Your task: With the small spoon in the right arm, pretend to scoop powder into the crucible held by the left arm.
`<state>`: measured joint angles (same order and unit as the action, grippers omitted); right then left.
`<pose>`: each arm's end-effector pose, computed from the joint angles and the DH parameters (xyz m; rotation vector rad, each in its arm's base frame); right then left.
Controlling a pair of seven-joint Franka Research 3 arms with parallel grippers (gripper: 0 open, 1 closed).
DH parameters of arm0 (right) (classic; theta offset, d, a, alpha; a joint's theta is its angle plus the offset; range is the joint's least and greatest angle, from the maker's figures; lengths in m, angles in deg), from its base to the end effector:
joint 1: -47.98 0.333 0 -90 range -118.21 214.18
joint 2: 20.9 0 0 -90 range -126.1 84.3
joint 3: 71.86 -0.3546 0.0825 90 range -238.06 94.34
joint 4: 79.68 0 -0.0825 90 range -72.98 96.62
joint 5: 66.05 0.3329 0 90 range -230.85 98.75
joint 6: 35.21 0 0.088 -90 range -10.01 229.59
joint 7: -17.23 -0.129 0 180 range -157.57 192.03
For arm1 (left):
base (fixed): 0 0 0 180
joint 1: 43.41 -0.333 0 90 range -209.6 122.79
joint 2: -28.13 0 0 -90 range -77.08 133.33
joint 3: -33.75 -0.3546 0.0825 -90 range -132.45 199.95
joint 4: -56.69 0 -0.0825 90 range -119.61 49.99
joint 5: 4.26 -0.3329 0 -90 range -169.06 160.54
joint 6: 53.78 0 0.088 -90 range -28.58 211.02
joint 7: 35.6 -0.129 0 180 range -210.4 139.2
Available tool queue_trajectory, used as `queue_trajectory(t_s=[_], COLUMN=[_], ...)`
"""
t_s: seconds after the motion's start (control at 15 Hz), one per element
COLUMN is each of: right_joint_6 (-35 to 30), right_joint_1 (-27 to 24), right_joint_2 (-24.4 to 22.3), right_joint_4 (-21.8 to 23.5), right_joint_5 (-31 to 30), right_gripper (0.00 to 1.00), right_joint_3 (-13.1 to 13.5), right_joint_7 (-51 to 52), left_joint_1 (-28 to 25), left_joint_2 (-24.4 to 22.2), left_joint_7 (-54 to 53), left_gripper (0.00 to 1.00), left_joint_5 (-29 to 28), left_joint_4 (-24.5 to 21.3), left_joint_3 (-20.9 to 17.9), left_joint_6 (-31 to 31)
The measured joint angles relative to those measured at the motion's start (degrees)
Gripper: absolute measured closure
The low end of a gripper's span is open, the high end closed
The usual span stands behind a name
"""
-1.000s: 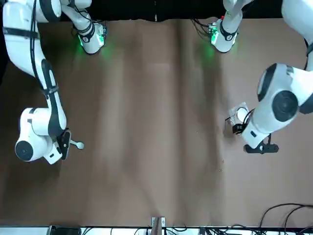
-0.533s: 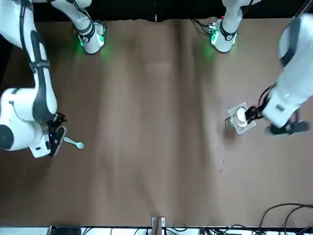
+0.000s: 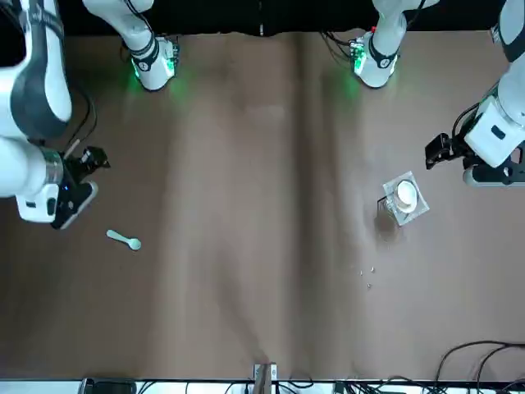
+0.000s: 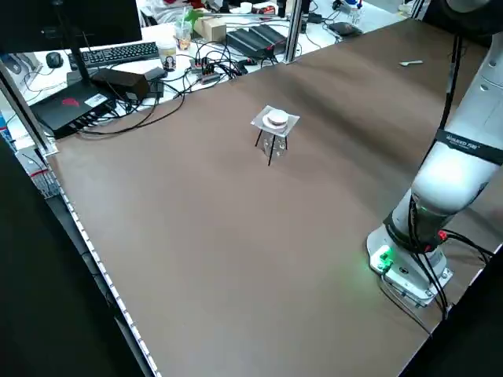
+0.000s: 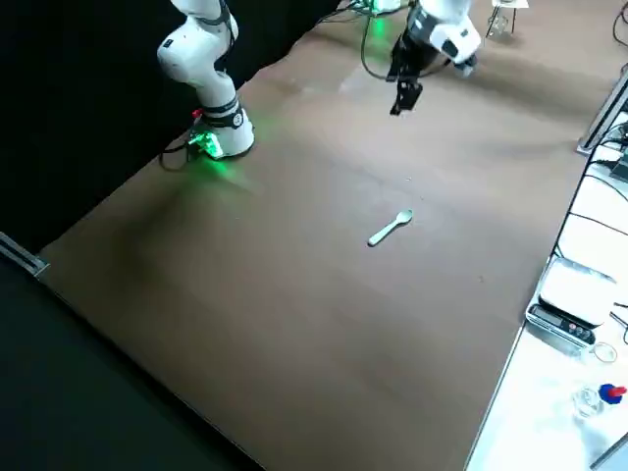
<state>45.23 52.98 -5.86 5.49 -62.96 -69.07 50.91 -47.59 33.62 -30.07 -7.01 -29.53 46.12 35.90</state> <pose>0.5522 0.0323 0.5253 -2.8261 -0.9139 0.4809 0.5303 -0.0636 0.6197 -3.1092 0.0720 0.0462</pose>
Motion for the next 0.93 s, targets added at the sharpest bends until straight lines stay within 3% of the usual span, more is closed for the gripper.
queue_trajectory(t_s=[0.47,0.93], right_joint_6=[-2.28,-1.13], right_joint_1=[1.64,1.62], right_joint_2=[-6.54,-9.64], right_joint_4=[0.0,0.16], right_joint_5=[0.89,0.85], right_gripper=[0.0,0.0], right_joint_3=[0.19,0.7], right_joint_7=[-16.94,-21.83], left_joint_1=[-0.02,-0.03], left_joint_2=[0.0,0.0], left_joint_7=[-2.18,-2.18], left_gripper=[0.0,0.0], left_joint_5=[0.01,0.01], left_joint_4=[-0.22,-0.3], left_joint_3=[-0.01,-0.01], left_joint_6=[0.0,0.0])
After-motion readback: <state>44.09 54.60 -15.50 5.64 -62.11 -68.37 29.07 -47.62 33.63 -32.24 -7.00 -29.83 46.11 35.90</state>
